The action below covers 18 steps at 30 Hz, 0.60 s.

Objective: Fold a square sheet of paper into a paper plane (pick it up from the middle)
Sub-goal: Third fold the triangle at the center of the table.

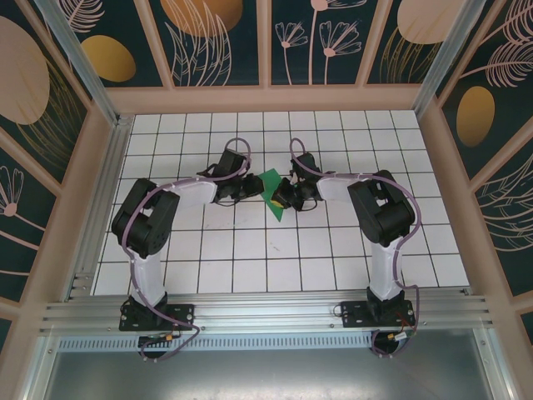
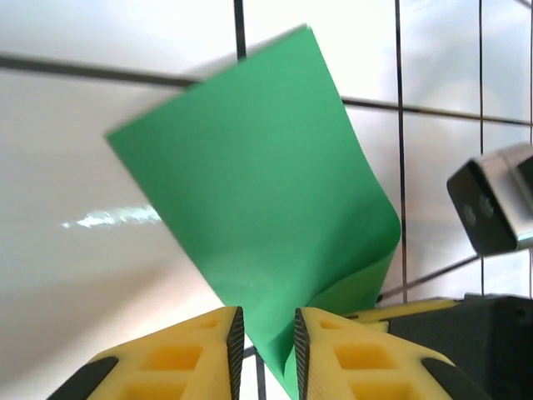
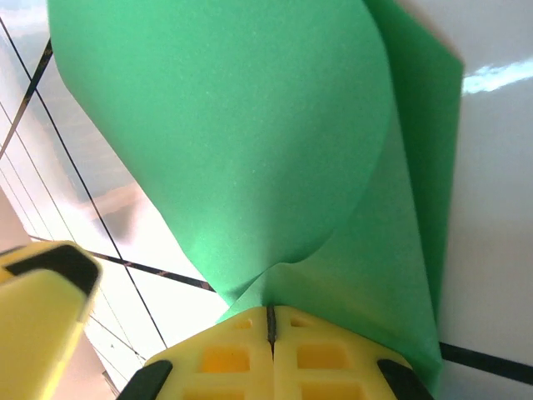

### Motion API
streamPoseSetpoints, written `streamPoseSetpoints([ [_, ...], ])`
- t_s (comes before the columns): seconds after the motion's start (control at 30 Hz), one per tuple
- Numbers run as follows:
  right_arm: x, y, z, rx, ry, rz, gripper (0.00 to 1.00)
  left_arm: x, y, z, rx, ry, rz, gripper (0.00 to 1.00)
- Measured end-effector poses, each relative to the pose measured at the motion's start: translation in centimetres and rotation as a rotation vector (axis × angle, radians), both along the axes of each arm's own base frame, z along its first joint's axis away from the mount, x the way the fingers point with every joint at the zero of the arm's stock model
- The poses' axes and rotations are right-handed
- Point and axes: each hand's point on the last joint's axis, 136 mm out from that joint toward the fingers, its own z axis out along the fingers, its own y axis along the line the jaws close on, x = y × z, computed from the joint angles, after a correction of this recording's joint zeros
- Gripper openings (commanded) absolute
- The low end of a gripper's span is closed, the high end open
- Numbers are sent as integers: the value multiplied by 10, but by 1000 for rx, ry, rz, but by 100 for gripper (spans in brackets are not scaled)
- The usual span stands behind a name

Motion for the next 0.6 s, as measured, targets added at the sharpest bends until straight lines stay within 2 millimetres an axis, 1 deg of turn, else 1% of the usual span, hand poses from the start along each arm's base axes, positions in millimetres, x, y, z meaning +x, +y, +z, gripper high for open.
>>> streamPoseSetpoints([
  [0.07, 0, 0, 0, 0, 0, -1, 0, 4, 2, 4, 8, -21, 16, 29],
  [0.17, 0, 0, 0, 0, 0, -1, 0, 5, -1, 7, -18, -29, 12, 23],
  [0.3, 0, 0, 0, 0, 0, -1, 0, -7, -8, 3, -71, 3, -16, 18],
  [0.4, 0, 0, 0, 1, 0, 0, 0, -19, -12, -3, -96, 34, -47, 18],
  [0.47, 0, 0, 0, 1, 0, 0, 0, -26, -15, -6, -111, 53, -66, 19],
  [0.6, 0, 0, 0, 1, 0, 0, 0, -34, -19, -9, -137, 79, -97, 21],
])
